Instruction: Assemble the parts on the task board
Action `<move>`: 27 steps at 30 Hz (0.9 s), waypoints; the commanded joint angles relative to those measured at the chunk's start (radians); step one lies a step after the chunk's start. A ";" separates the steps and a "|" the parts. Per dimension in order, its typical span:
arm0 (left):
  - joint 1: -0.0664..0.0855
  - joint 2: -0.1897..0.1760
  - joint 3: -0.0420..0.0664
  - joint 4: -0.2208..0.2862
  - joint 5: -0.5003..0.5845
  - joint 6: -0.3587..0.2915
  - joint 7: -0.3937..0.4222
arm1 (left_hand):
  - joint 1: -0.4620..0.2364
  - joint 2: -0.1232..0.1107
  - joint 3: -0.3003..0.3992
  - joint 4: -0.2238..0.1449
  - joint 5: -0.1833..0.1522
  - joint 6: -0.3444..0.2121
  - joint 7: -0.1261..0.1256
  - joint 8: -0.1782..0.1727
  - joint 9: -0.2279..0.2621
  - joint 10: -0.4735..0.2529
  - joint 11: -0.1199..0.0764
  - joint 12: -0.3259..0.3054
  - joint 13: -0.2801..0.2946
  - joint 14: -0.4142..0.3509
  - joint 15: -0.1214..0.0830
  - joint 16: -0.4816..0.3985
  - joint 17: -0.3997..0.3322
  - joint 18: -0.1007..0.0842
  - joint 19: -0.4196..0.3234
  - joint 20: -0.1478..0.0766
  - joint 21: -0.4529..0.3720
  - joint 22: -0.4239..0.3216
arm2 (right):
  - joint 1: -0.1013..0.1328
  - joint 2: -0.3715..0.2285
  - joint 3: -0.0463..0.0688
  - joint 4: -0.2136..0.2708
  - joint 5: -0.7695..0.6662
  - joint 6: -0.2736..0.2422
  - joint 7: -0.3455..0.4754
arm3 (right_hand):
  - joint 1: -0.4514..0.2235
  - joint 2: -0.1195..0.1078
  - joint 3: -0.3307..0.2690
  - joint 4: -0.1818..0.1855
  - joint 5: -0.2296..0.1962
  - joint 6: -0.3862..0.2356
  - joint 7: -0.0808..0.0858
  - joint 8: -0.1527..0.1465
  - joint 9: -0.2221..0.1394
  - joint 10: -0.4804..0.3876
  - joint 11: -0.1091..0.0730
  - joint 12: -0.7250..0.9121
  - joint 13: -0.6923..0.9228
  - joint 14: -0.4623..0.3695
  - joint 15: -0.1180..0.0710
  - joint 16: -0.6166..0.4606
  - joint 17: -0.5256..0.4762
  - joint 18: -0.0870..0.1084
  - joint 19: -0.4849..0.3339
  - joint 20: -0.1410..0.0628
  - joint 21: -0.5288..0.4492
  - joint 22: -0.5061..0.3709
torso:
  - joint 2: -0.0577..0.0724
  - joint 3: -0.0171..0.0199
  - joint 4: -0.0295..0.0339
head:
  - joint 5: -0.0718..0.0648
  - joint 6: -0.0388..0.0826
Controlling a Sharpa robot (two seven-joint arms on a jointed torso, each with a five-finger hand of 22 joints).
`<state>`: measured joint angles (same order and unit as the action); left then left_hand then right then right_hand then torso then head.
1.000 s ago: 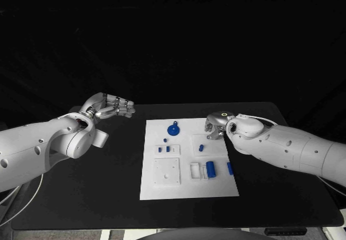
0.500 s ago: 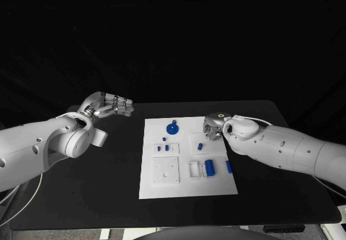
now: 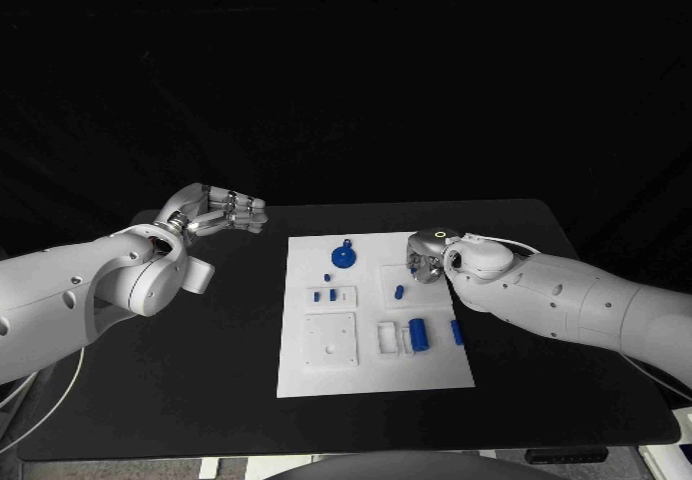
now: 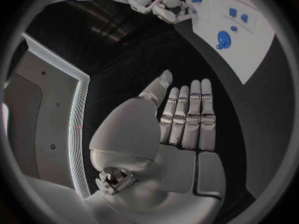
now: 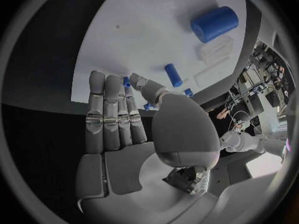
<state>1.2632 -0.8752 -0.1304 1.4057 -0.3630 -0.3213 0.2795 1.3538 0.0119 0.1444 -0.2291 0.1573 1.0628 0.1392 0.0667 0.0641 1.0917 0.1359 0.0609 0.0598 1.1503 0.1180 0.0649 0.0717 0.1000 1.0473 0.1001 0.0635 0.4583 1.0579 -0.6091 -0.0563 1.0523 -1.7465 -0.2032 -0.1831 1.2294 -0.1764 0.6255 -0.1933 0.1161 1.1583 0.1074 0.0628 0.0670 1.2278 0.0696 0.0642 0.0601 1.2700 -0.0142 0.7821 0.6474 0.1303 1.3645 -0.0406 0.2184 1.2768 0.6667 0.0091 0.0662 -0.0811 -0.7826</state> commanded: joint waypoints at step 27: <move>0.002 0.005 0.001 0.007 0.010 0.026 0.006 | 0.000 0.014 -0.007 0.001 -0.005 -0.007 0.004 -0.004 0.000 -0.005 0.003 -0.002 -0.001 0.000 0.001 -0.004 0.001 0.003 0.007 -0.001 0.007 -0.011 | -0.023 0.011 -0.005 -0.002 -0.043 -0.120 -0.023 | 0.005 0.077 0.057 -0.056 -0.063 0.143 -0.034 0.002 0.009 0.151 -0.048 -0.004 0.001 0.060 -0.042 0.019 0.041 0.004 0.040 -0.034 0.051 0.045 | 0.000 -0.0003 -0.0018 | 0.004 -0.004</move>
<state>1.2632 -0.8728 -0.1304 1.4104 -0.3601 -0.3108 0.2781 1.3539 0.0198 0.1444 -0.2291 0.1573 1.0592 0.1428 0.0667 0.0640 1.0917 0.1359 0.0609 0.0598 1.1504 0.1180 0.0649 0.0716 0.1000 1.0472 0.1000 0.0635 0.4486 1.0372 -0.5986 -0.0601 1.0419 -1.7723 -0.2795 -0.2021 1.2397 -0.1022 0.6770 -0.2498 0.0502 1.2954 0.0740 0.0624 0.0725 1.3694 0.0246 0.0569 0.0584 1.3256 -0.0555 0.8014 0.6854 0.1217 1.4018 -0.0725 0.2650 1.3082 0.6675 0.0088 0.0642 -0.0785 -0.7874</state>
